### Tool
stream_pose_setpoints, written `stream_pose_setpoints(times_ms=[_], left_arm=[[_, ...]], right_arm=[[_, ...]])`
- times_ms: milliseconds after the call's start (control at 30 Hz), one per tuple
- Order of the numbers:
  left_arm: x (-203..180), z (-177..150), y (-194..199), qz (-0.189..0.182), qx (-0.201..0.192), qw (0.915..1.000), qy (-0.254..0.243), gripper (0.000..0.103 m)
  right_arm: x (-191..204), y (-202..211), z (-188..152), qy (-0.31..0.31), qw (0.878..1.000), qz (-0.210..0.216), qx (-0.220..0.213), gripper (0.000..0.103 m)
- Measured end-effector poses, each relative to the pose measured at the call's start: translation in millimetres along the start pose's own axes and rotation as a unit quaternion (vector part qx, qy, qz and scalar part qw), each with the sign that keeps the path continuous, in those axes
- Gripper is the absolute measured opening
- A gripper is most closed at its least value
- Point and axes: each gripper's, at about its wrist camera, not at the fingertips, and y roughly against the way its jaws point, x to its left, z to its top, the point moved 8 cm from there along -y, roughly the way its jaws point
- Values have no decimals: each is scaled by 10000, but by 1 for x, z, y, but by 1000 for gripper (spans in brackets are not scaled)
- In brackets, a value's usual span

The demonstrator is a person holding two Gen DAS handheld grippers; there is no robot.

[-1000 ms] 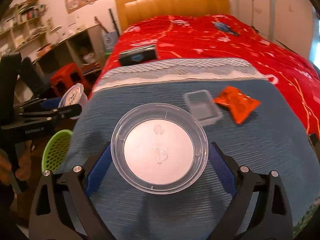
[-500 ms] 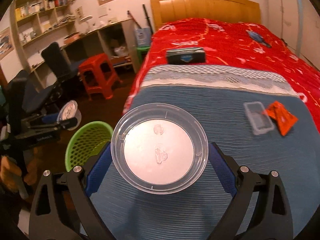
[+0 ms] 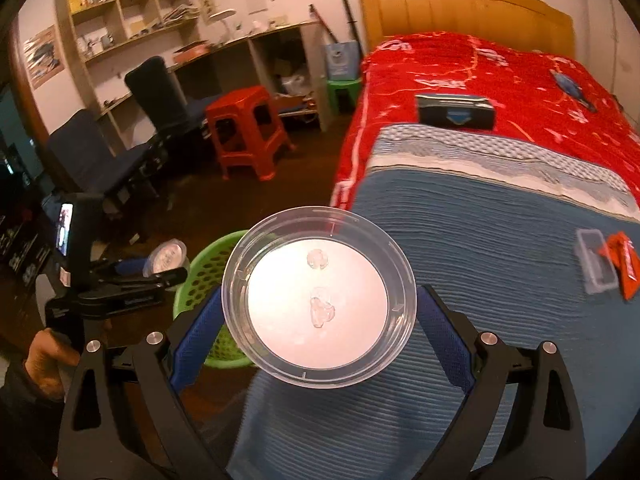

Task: Collect trash
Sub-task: 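Carry the labeled round container to the green basket and open the left tool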

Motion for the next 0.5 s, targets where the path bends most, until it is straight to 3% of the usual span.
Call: stream_pose_setpoints(times_ms=[133,500], left_arm=[[16,-2,0,45,-6,9998,169,82],[48,-11,11,156,-90,9987,479,82]], right_arm=[[18,-14,3,58,9998,152,84,92],[55,-54,6,73,9978,510,408,92]])
